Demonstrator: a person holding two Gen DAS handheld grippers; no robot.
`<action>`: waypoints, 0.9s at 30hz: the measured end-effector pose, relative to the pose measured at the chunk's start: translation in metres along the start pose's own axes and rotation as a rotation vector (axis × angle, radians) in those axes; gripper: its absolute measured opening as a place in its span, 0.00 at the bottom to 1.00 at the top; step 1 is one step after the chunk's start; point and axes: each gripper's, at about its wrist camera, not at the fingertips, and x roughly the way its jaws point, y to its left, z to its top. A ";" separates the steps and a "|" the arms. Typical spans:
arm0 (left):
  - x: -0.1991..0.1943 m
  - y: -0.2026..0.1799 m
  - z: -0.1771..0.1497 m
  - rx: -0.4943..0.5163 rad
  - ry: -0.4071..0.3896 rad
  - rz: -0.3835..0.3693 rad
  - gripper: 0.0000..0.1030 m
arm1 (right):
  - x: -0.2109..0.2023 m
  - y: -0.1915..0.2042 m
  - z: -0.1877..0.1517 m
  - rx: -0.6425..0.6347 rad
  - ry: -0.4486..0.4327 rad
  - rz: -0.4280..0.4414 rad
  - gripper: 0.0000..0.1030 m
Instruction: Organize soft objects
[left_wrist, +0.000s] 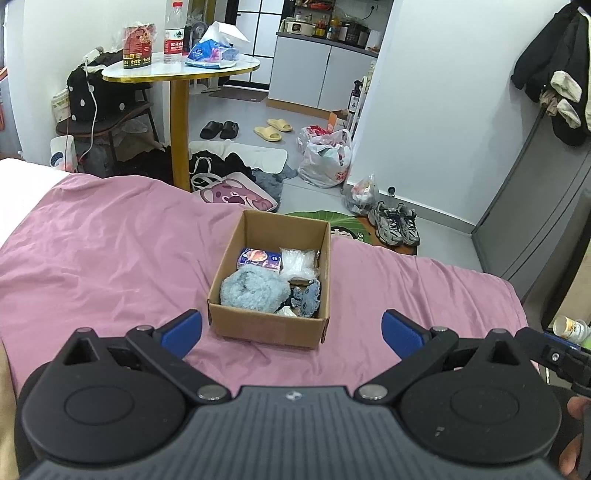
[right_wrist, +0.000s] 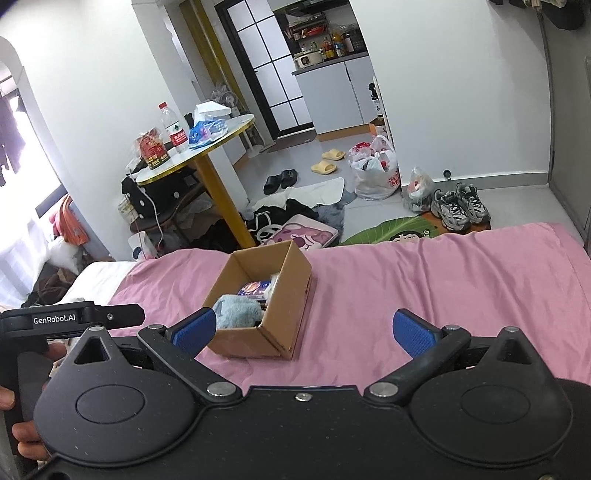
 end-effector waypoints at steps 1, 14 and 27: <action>-0.002 0.000 -0.002 0.003 0.001 -0.002 1.00 | -0.001 0.000 -0.001 -0.001 0.003 -0.002 1.00; -0.021 -0.001 -0.021 0.046 -0.015 -0.010 1.00 | -0.021 0.007 -0.014 -0.034 0.011 -0.033 1.00; -0.034 -0.005 -0.031 0.085 -0.031 -0.005 1.00 | -0.027 0.013 -0.023 -0.069 0.031 -0.047 1.00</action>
